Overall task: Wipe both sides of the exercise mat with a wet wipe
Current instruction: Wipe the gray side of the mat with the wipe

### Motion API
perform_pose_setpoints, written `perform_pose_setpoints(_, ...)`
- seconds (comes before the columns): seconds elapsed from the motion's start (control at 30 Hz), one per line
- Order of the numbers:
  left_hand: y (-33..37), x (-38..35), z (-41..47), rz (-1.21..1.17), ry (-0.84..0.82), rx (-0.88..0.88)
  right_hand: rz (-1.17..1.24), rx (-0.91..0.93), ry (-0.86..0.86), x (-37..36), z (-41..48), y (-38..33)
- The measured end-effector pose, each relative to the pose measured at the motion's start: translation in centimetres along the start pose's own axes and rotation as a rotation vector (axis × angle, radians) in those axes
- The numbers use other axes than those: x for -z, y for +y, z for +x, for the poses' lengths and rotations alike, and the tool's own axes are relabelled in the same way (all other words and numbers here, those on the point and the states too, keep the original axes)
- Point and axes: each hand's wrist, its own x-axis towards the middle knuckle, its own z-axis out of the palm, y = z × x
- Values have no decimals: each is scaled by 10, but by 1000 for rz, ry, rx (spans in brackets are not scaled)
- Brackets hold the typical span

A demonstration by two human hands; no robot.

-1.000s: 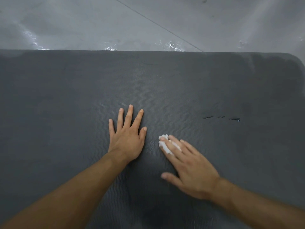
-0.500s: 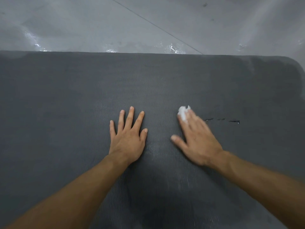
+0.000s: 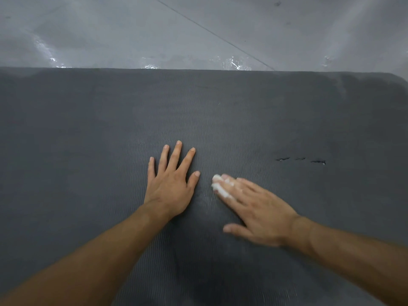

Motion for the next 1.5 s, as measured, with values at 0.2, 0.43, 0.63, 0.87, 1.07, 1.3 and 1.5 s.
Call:
perform_pose_setpoints(0.2,-16,2,5,76,-10,-65,61,-400,145,17,47,74)
perform_pose_setpoints(0.43,-21,-2,12,69,9,-77,282,-641,221,25,92,85)
perform_pose_setpoints(0.63,-14,-2,22,42,63,-33,151,-206,156,25,96,32)
perform_pose_setpoints(0.87,-18,18,57,-28,37,90,43,-319,168,34,102,106)
perform_pose_setpoints(1.07,-35,28,74,-35,-72,184,135,-850,232,45,88,199)
perform_pose_setpoints(1.3,-34,24,72,-4,-47,175,297,-853,342,46,124,159)
perform_pose_setpoints(1.5,-33,24,74,-4,-51,177,305,-431,207,48,173,98)
